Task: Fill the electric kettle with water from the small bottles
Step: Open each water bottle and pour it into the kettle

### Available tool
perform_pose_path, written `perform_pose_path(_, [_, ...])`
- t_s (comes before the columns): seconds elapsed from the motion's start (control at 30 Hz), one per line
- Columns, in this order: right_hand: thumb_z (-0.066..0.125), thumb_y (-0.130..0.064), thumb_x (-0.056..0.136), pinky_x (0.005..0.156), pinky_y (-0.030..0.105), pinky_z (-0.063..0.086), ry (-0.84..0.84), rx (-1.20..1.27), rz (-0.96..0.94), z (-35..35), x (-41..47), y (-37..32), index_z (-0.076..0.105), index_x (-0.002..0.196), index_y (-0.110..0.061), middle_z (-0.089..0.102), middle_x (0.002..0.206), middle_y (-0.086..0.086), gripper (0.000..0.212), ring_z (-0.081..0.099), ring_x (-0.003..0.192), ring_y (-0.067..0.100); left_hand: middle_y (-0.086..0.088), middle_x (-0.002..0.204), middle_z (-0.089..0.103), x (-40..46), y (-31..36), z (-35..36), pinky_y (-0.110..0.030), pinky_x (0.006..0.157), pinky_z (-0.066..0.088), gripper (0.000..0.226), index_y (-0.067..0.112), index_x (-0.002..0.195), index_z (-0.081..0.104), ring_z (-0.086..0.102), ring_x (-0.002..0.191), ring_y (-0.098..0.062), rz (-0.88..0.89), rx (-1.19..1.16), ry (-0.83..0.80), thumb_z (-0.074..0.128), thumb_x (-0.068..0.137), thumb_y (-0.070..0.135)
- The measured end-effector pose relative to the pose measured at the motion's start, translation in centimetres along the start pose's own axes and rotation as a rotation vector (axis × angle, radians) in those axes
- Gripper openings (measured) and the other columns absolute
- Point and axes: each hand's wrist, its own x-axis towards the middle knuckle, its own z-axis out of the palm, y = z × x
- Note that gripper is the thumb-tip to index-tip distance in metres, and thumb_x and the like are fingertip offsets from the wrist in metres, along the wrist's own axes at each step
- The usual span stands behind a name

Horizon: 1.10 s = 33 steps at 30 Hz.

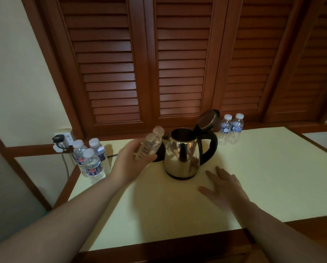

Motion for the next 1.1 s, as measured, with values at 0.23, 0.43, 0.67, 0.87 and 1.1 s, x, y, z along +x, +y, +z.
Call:
perform_pose_path(0.23, [0.01, -0.093, 0.081, 0.129, 0.047, -0.004, -0.04, -0.02, -0.016, 0.5, 0.2, 0.2, -0.001, 0.164, -0.039, -0.012, 0.173, 0.001, 0.1, -0.015, 0.158, 0.018, 0.009, 0.108, 0.057, 5.9, 1.5, -2.0, -0.029, 0.086, 0.042, 0.064, 0.032, 0.139, 0.062, 0.057, 0.102, -0.011, 0.155, 0.302, -0.077, 0.085, 0.08, 0.042])
perform_pose_path(0.43, [0.008, -0.092, 0.082, 0.128, 0.047, -0.005, -0.044, -0.04, -0.026, 0.7, 0.2, 0.5, -0.003, 0.163, -0.039, -0.014, 0.172, 0.001, 0.098, -0.015, 0.158, 0.019, 0.003, 0.107, 0.053, 7.8, 2.2, -2.8, -0.039, 0.095, 0.05, 0.067, 0.033, 0.142, 0.059, 0.058, 0.102, -0.018, 0.2, 0.463, -0.162, 0.084, 0.081, 0.045])
perform_pose_path(0.67, [0.013, -0.091, 0.084, 0.128, 0.046, -0.005, -0.045, -0.027, -0.013, 0.7, 0.3, 0.3, 0.001, 0.164, -0.039, -0.011, 0.173, 0.001, 0.096, -0.013, 0.159, 0.018, 0.006, 0.106, 0.047, 9.2, 3.2, -3.1, -0.041, 0.094, 0.052, 0.069, 0.032, 0.144, 0.056, 0.056, 0.102, -0.019, 0.265, 0.612, -0.213, 0.081, 0.082, 0.05])
perform_pose_path(0.87, [0.018, -0.089, 0.086, 0.128, 0.045, -0.004, -0.047, -0.032, -0.013, 0.4, 0.1, 0.1, 0.004, 0.164, -0.038, -0.008, 0.174, 0.001, 0.094, -0.011, 0.159, 0.018, 0.005, 0.107, 0.047, 9.6, 3.6, -3.7, -0.043, 0.092, 0.053, 0.068, 0.033, 0.144, 0.056, 0.056, 0.103, -0.019, 0.292, 0.647, -0.235, 0.083, 0.082, 0.046])
perform_pose_path(1.1, [0.012, -0.093, 0.082, 0.129, 0.045, -0.003, -0.034, -0.031, -0.01, 0.4, 0.0, 0.1, 0.003, 0.164, -0.039, -0.008, 0.174, 0.0, 0.099, -0.01, 0.159, 0.018, 0.008, 0.109, 0.045, 10.0, 4.3, -4.3, -0.041, 0.093, 0.052, 0.067, 0.035, 0.145, 0.054, 0.054, 0.109, -0.018, 0.317, 0.691, -0.25, 0.08, 0.084, 0.047])
